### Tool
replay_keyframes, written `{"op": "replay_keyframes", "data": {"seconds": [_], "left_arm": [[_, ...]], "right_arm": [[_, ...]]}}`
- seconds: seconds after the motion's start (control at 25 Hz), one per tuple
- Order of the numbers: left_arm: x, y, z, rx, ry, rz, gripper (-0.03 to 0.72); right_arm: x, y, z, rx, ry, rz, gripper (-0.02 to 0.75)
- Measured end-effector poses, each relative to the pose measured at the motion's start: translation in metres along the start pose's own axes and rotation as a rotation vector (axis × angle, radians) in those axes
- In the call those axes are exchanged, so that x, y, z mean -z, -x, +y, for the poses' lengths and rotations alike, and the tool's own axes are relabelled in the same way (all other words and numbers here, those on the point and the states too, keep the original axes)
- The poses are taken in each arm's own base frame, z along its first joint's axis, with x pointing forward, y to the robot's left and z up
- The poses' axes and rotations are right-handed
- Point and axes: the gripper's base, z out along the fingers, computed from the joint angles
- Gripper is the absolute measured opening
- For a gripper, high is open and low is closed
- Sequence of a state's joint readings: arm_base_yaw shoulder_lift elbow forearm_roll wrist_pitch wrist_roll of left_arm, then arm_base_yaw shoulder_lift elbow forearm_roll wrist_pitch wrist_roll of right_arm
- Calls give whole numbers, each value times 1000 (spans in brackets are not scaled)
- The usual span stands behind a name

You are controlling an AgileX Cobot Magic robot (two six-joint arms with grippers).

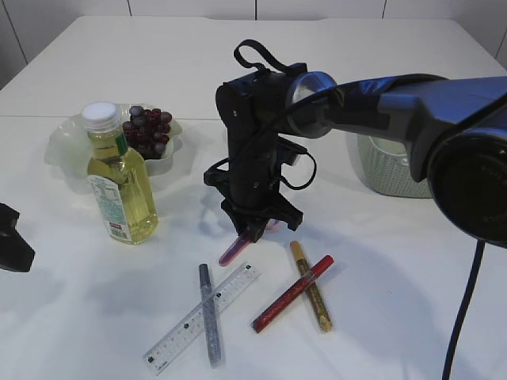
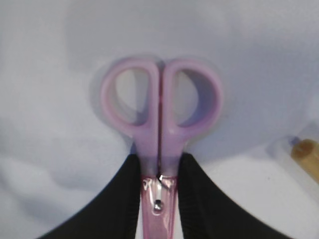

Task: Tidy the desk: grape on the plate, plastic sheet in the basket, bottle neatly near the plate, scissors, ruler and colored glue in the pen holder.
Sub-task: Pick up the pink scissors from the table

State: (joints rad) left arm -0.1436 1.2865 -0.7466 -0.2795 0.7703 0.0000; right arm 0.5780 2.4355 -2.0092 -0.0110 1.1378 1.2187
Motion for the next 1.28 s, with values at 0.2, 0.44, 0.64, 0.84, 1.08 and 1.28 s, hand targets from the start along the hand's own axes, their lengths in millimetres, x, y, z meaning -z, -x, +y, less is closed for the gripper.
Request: {"op": "replay_keyframes", "data": {"seconds": [0.2,0.44,0.64,0.84,1.08,1.28], "left_arm": [[0,0,0,0,0,0,415],[0,0,0,0,0,-1,415],[0,0,0,0,0,-4,415],[0,0,0,0,0,-4,415],[0,0,0,0,0,-4,415],[0,0,0,0,0,-4,415]], "right_arm": [[0,0,1,11,15,-5,190],[0,1,2,79,20,-8,174],[0,0,2,126,24,0,174],[1,-2,3,185,35,18,174],[4,-4,3,254,40,37,174],[18,0,10,323,98,46,174]]}}
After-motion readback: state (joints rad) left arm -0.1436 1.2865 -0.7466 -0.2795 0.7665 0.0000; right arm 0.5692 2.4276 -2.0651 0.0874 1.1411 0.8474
